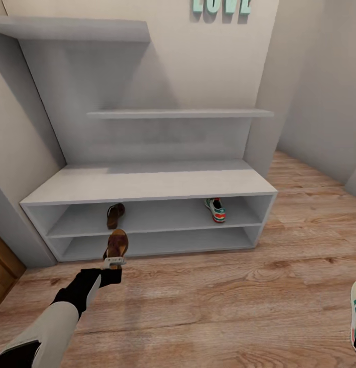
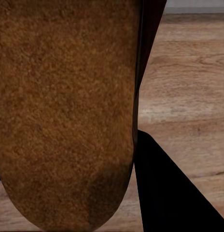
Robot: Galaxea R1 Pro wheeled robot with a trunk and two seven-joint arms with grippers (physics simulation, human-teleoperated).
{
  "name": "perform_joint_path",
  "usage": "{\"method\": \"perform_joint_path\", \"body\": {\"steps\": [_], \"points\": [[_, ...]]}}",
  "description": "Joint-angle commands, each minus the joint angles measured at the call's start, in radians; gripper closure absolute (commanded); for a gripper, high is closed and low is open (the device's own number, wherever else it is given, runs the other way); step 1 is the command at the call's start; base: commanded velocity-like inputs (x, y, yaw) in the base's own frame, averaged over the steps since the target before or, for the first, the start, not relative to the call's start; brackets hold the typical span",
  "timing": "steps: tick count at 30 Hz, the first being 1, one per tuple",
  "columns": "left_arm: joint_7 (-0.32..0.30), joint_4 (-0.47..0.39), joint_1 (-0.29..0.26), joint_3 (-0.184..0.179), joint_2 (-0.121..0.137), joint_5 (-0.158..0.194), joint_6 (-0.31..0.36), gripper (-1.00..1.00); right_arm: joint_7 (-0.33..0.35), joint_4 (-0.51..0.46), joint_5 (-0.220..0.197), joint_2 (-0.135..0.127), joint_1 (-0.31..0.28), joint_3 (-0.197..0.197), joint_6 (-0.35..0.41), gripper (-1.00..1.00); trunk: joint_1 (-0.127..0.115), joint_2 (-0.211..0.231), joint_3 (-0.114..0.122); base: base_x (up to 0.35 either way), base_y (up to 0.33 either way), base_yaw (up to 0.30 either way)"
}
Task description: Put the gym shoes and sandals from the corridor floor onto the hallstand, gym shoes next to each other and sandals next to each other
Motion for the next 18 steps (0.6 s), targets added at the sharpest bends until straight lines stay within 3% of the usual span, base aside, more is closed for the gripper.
{"method": "perform_joint_path", "body": {"steps": [1, 15, 18], "points": [[-0.012, -0.002, 0.000, 0.008, -0.001, -0.014, 0.005, 1.00, -0.004, -0.002, -0.008, 0.001, 0.000, 0.001, 0.004, 1.00, 0.000, 0.000, -0.001, 0.000, 0.000, 0.000], [-0.012, -0.003, -0.001, 0.008, -0.006, -0.014, 0.010, 1.00, -0.004, -0.003, -0.008, 0.006, -0.001, -0.003, 0.003, 1.00, 0.053, -0.098, -0.064, 0.000, 0.000, 0.000], [-0.012, -0.003, -0.001, 0.008, -0.009, -0.014, 0.010, 1.00, -0.004, -0.003, -0.008, 0.006, 0.000, -0.003, 0.003, 1.00, 0.055, -0.099, -0.080, 0.000, 0.000, 0.000]]}}
